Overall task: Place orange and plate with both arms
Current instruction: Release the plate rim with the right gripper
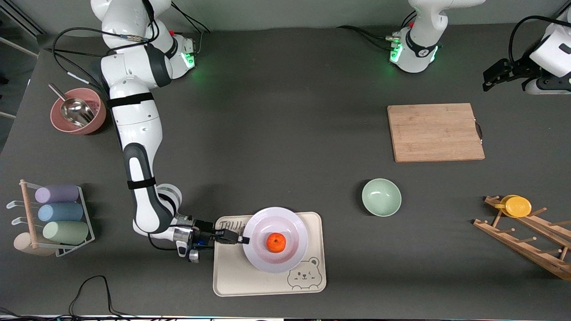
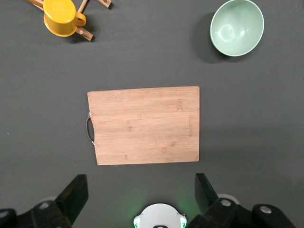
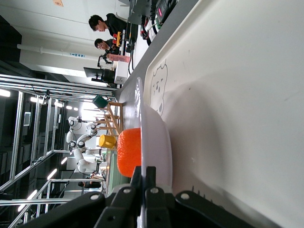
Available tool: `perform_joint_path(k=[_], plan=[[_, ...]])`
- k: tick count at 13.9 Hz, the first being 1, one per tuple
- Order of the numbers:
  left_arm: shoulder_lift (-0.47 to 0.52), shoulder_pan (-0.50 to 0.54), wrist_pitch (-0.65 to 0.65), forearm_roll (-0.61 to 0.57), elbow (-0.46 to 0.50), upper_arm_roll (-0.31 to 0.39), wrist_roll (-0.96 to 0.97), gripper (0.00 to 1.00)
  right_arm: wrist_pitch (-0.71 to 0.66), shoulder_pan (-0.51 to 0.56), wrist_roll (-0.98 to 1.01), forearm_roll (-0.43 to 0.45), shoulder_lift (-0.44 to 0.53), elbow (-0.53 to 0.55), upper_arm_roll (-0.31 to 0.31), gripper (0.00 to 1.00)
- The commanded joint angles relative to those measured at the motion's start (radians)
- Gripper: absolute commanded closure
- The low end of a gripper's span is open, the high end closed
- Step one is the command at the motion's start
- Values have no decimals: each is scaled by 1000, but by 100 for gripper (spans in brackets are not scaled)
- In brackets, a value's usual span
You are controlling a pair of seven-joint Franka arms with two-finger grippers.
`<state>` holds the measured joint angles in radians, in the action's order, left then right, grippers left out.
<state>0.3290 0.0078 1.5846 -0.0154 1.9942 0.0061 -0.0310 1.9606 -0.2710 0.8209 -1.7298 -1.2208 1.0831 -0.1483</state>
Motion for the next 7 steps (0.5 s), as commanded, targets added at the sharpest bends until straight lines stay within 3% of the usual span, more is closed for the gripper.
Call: perform_joint_path(k=[1, 3, 5, 7], plan=[[-8, -2, -5, 5, -18, -3, -9, 0, -5, 3, 20, -19, -3, -2, 7, 87], [-8, -3, -3, 5, -18, -3, -10, 0, -3, 1, 21, -17, -2, 0, 6, 48], [-8, -5, -5, 5, -18, -5, -10, 0, -5, 1, 15, -10, 3, 0, 6, 23], [-8, -5, -3, 5, -18, -5, -10, 0, -5, 3, 8, -5, 9, 0, -2, 13]])
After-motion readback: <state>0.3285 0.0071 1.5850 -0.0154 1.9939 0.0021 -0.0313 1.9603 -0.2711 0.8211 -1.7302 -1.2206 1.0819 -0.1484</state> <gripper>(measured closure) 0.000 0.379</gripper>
